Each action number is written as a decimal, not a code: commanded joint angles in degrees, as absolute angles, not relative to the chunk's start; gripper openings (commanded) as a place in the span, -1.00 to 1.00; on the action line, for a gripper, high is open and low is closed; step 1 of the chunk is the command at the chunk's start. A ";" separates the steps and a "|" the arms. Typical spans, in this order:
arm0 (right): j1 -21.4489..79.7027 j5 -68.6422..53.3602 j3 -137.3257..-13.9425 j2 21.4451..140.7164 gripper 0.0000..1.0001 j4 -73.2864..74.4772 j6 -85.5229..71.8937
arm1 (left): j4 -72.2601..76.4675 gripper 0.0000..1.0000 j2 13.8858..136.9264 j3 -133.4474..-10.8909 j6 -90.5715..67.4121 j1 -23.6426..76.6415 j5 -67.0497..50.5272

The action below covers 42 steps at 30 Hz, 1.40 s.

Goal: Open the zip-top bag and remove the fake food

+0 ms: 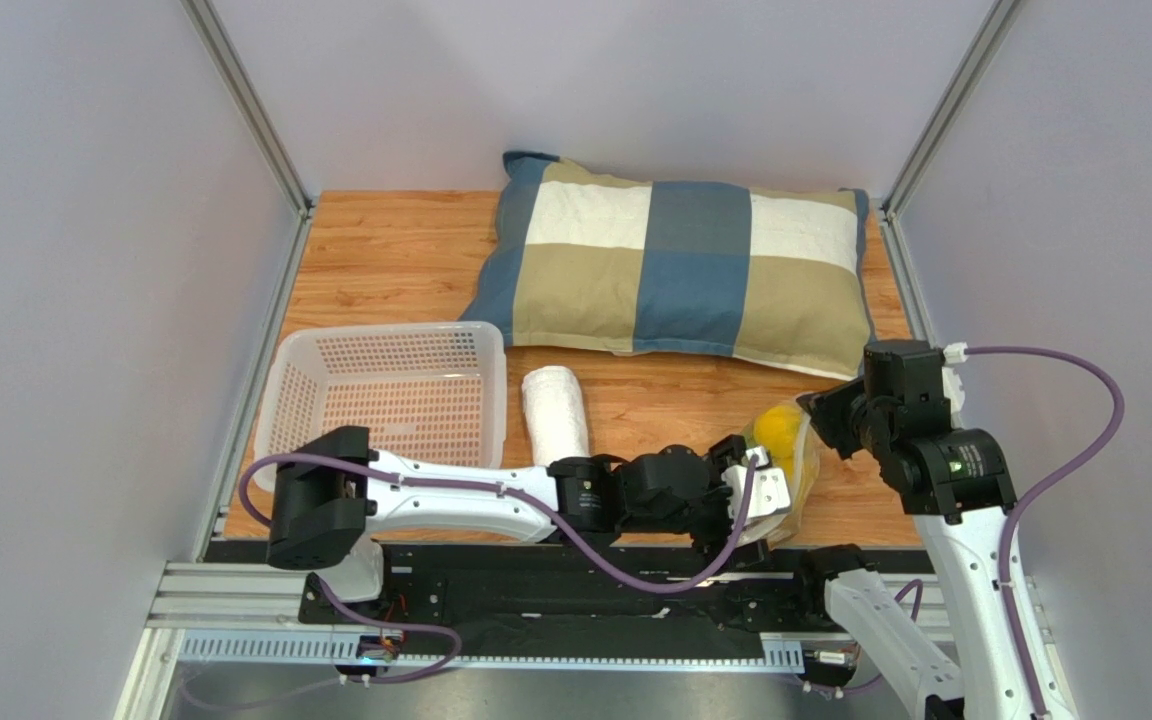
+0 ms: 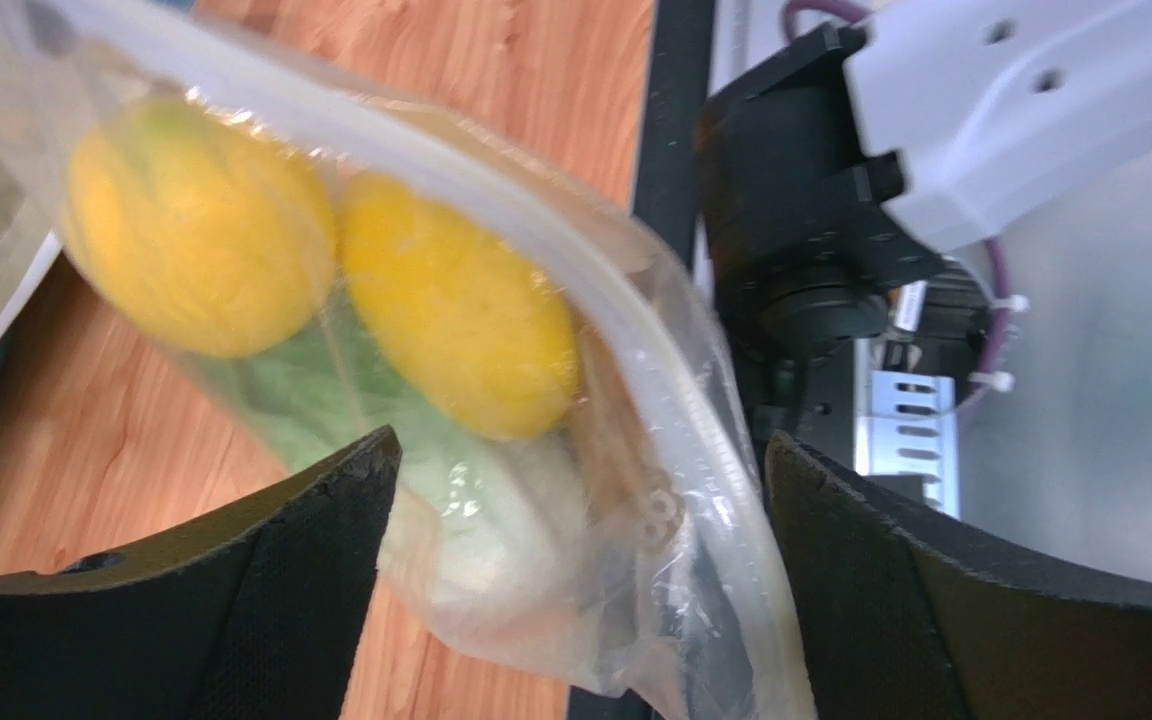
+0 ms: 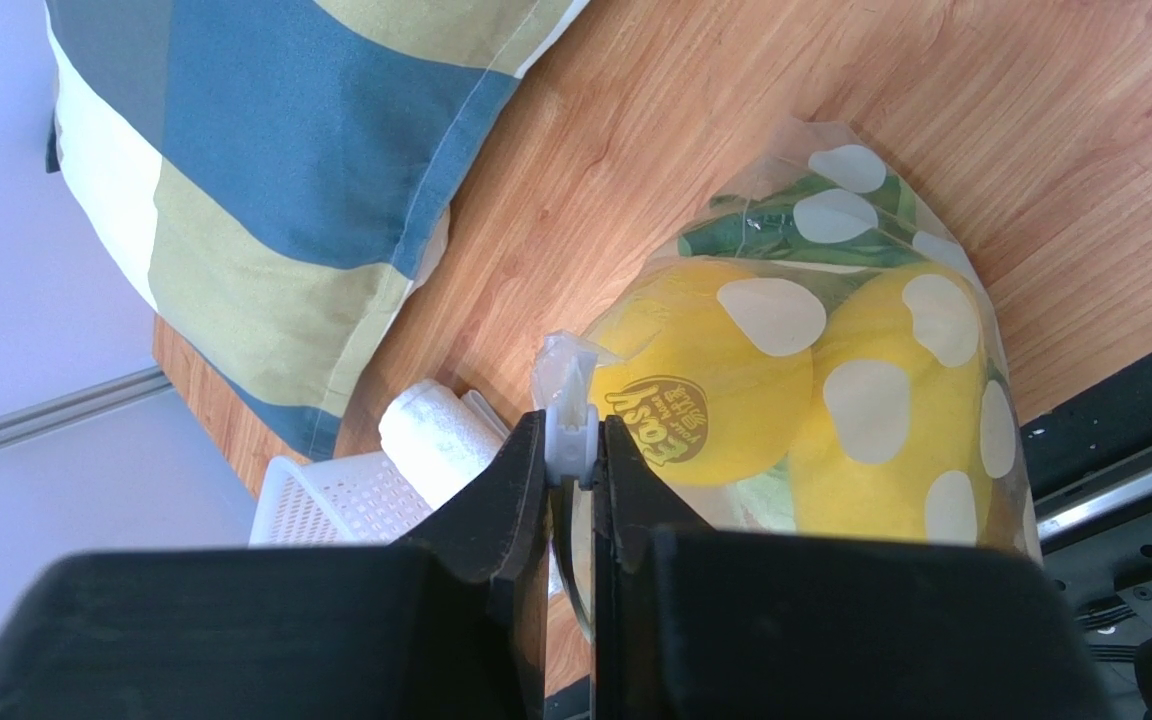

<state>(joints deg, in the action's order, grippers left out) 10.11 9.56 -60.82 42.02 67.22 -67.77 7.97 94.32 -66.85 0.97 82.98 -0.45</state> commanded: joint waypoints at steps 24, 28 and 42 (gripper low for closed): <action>10.19 -7.65 -37.54 27.60 0.80 24.45 -32.43 | 2.11 -1.00 79.89 -56.43 -0.18 63.99 -16.25; 10.19 -10.88 -35.77 32.59 0.79 18.73 -29.54 | 2.73 -1.00 78.66 -55.55 -0.09 63.81 -20.11; 10.37 -13.01 -42.97 47.44 0.85 16.16 -30.93 | -6.50 -1.00 81.74 -62.05 5.19 61.26 -26.46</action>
